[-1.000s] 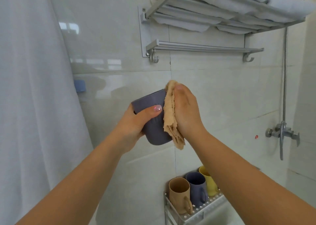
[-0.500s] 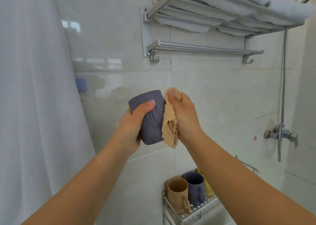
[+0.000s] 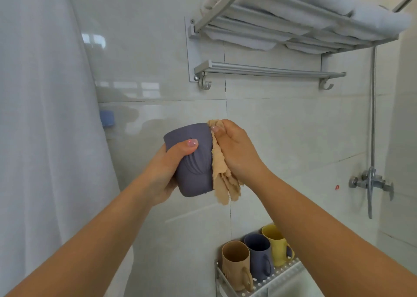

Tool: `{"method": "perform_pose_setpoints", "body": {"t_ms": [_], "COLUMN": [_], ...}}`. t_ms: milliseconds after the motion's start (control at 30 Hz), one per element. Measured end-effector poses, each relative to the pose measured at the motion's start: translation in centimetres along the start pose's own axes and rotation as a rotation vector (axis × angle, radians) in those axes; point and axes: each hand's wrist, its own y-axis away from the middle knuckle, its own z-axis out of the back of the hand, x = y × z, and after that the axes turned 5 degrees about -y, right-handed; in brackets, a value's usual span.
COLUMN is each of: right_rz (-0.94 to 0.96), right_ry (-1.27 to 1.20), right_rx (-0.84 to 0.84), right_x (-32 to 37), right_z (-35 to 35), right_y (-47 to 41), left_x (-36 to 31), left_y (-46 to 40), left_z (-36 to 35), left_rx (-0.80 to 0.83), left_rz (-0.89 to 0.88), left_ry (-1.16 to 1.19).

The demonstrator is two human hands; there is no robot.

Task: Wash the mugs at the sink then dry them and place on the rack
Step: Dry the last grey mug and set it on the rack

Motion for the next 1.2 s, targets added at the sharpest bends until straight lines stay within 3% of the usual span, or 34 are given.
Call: {"method": "perform_pose_setpoints", "body": {"t_ms": [100, 233, 333, 667, 933, 1033, 1100, 1200], "right_rz": [-0.052, -0.369, -0.438, -0.693, -0.694, -0.705, -0.653, -0.631], "right_ry": [-0.075, -0.559, -0.824, -0.933, -0.962, -1.02, -0.997, -0.993], "right_rx": [-0.067, -0.194, -0.169, -0.188, -0.198, -0.255, -0.205, -0.225], "right_x": [0.1, -0.4, -1.2, -0.5, 0.1, -0.2, -0.7, -1.1], "right_z": [0.2, -0.4, -1.5, -3.3, -4.2, -3.4, -2.4, -1.8], "right_y": [-0.6, -0.5, 0.3, 3.1, 3.7, 2.7, 2.3, 2.4], "left_x": [-0.3, 0.2, 1.1, 2.3, 2.5, 2.2, 2.0, 2.1], "left_y": [-0.2, -0.6, -1.1, -1.5, -1.2, -1.2, -1.2, -1.1], "left_z": [0.0, -0.4, -0.6, -1.9, -2.1, -2.1, -2.1, -2.1], "left_rx": [0.014, -0.075, -0.19, -0.518, -0.578, -0.523, -0.456, -0.463], "left_rz": [-0.049, -0.122, -0.176, -0.265, -0.231, -0.192, -0.208, -0.215], "left_ry": [-0.065, -0.076, -0.035, -0.084, 0.006, 0.05, 0.056, 0.046]}}
